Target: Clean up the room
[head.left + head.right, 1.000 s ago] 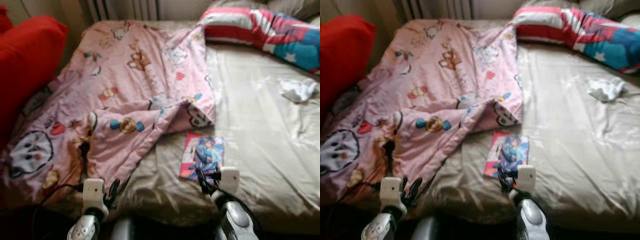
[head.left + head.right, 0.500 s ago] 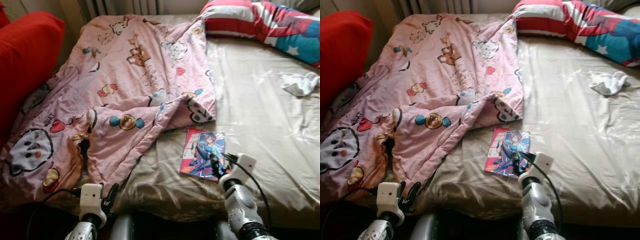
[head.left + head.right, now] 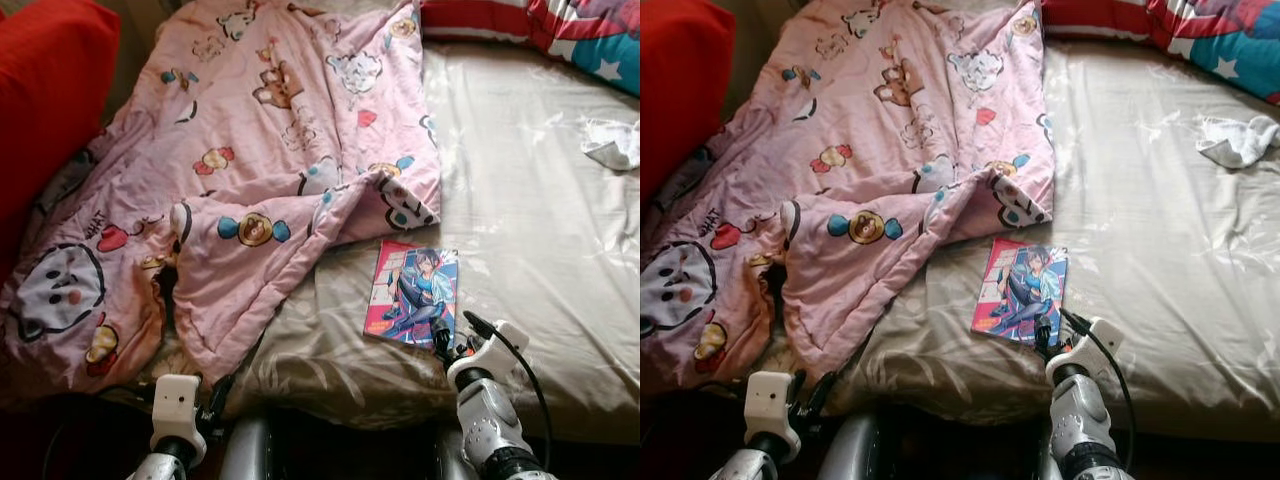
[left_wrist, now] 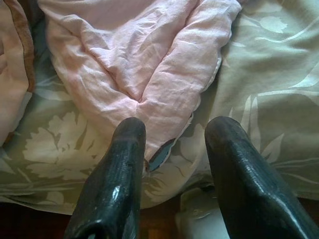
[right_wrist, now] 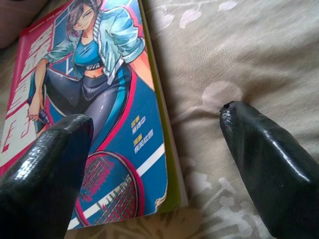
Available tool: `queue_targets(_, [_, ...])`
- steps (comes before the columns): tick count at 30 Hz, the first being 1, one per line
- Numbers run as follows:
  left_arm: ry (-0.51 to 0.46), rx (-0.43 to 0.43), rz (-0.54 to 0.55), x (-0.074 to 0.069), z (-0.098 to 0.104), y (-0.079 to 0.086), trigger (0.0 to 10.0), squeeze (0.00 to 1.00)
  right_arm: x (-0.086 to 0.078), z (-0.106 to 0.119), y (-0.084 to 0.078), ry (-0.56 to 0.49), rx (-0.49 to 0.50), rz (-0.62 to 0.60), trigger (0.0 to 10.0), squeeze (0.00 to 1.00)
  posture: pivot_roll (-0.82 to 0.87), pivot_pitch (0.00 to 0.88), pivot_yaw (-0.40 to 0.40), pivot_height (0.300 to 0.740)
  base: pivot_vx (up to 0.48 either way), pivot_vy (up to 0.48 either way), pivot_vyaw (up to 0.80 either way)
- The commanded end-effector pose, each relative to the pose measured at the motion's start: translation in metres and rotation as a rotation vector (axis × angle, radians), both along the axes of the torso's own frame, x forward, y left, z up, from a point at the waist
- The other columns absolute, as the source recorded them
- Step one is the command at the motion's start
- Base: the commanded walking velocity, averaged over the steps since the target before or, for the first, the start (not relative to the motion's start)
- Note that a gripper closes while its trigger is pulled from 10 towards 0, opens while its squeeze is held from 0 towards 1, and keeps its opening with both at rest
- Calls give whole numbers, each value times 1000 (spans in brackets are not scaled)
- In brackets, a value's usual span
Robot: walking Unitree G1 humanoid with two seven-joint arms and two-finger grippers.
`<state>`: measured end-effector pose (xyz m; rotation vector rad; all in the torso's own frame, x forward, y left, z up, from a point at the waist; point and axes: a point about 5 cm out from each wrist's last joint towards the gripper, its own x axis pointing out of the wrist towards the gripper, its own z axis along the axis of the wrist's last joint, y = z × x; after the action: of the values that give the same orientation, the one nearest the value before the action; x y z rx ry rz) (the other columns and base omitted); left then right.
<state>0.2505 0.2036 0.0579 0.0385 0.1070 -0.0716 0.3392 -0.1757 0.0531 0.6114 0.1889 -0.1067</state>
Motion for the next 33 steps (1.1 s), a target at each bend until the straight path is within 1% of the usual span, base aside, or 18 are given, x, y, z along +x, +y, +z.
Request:
queue_targets(1, [44, 18, 11, -9, -7, 6, 10000, 0, -12, -21, 18, 84, 72, 67, 10000, 0, 118, 382, 107, 586, 0, 0, 0])
queue_targets(3, [45, 22, 14, -10, -5, 8, 10000, 0, -11, -20, 24, 72, 93, 102, 10000, 0, 121, 383, 110, 586, 0, 0, 0])
queue_targets(5, [46, 23, 14, -10, -5, 8, 10000, 0, -11, -20, 27, 65, 106, 115, 10000, 0, 121, 383, 110, 586, 0, 0, 0])
queue_targets(6, [47, 23, 14, -11, -5, 8, 10000, 0, -12, -21, 32, 54, 147, 143, 10000, 0, 123, 383, 112, 586, 0, 0, 0])
queue_targets(9, [49, 24, 14, -11, -4, 8, 10000, 0, -14, -22, 39, 52, 166, 185, 10000, 0, 124, 385, 113, 586, 0, 0, 0])
queue_targets(11, [52, 25, 14, -12, -4, 8, 10000, 0, -18, -27, 47, 67, 186, 239, 10000, 0, 125, 387, 112, 586, 0, 0, 0])
queue_targets(13, [54, 24, 16, -13, -3, 8, 10000, 0, -23, -33, 51, 90, 188, 276, 10000, 0, 128, 390, 113, 586, 0, 0, 0])
queue_targets(16, [55, 25, 18, -13, -3, 9, 10000, 0, -23, -32, 49, 76, 143, 282, 10000, 0, 128, 390, 113, 586, 0, 0, 0])
queue_targets(17, [56, 26, 18, -13, -3, 9, 10000, 0, -20, -27, 43, 46, 116, 248, 10000, 0, 126, 389, 113, 586, 0, 0, 0])
queue_targets(18, [57, 26, 19, -12, -4, 9, 10000, 0, -17, -23, 33, 19, 82, 183, 10000, 0, 120, 383, 110, 586, 0, 0, 0])
queue_targets(19, [57, 26, 19, -11, -4, 9, 10000, 0, -17, -22, 25, 22, 66, 123, 10000, 0, 118, 381, 110, 586, 0, 0, 0])
queue_targets(20, [57, 26, 19, -11, -4, 9, 10000, 0, -17, -22, 25, 22, 66, 123, 10000, 0, 118, 381, 110, 586, 0, 0, 0])
queue_targets(23, [57, 21, 17, -8, -4, 7, 10000, 0, -22, -24, 1, 33, 10, -17, 10000, 0, 113, 372, 107, 586, 0, 0, 0])
queue_targets(25, [55, 19, 15, -6, -3, 5, 10000, 0, -28, -28, -11, 40, 0, -80, 10000, 0, 110, 368, 107, 586, 0, 0, 0])
queue_targets(28, [51, 17, 11, -2, -3, 4, 10000, 0, -36, -34, -17, 45, -24, -115, 10000, 0, 103, 356, 110, 586, 0, 0, 0])
queue_targets(33, [46, 18, 8, 2, -1, 5, 10000, 0, -42, -35, -18, 23, -42, -147, 10000, 0, 97, 348, 114, 586, 0, 0, 0])
